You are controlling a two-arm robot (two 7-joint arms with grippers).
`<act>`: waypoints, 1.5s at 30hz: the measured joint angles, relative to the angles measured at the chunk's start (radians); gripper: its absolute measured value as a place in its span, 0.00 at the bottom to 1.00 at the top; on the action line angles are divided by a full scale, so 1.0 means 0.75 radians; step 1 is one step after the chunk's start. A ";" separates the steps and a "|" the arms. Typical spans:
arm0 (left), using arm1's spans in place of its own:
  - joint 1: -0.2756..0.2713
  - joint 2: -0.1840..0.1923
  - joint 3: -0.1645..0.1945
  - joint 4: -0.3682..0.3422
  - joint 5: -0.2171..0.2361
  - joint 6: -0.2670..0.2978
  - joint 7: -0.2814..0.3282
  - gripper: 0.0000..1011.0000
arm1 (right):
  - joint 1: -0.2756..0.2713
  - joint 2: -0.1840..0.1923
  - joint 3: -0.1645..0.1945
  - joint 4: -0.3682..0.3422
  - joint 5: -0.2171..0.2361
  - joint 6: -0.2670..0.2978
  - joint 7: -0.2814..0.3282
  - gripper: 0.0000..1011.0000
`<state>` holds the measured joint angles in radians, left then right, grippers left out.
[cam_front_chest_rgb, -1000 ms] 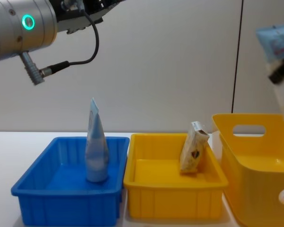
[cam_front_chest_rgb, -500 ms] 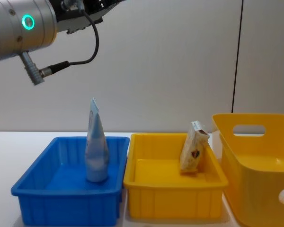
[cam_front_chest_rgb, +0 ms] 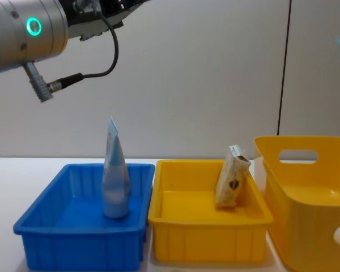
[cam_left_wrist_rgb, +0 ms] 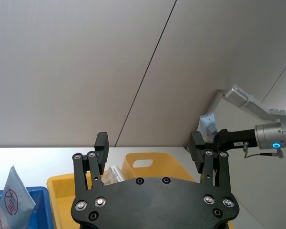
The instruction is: Bimanual collaborative sorting of washing and personal care products
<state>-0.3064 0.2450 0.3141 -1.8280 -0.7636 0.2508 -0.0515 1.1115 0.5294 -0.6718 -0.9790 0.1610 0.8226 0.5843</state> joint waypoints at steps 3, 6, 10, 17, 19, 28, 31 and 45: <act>0.000 0.000 0.000 0.000 0.000 0.000 0.000 0.99 | 0.012 -0.014 0.001 0.009 0.000 -0.023 0.011 0.21; 0.000 0.000 0.000 0.000 0.000 0.000 0.000 0.99 | 0.023 -0.029 0.004 0.018 0.001 -0.040 0.023 0.21; 0.000 0.000 0.000 0.000 0.000 0.000 0.000 0.99 | 0.034 -0.045 0.004 0.031 0.002 -0.050 0.041 0.21; 0.000 0.000 0.000 0.000 0.000 0.000 0.000 0.99 | 0.048 -0.058 -0.016 0.038 -0.006 -0.025 0.065 0.21; 0.000 0.000 0.000 0.000 0.000 0.000 0.000 0.99 | 0.050 -0.059 -0.022 0.036 -0.012 -0.014 0.071 0.21; 0.000 0.000 0.000 0.000 0.000 0.000 0.000 0.99 | 0.049 -0.061 -0.027 0.017 -0.022 0.021 0.082 0.21; 0.000 0.000 0.000 0.000 0.000 0.000 0.000 0.99 | 0.047 -0.061 -0.027 0.013 -0.025 0.027 0.084 0.21; 0.000 0.000 0.000 0.000 0.000 0.000 0.000 0.99 | 0.044 -0.061 -0.029 0.004 -0.030 0.043 0.089 0.65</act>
<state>-0.3064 0.2450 0.3141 -1.8280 -0.7636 0.2508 -0.0515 1.1445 0.4836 -0.6935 -0.9757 0.1383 0.8548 0.6511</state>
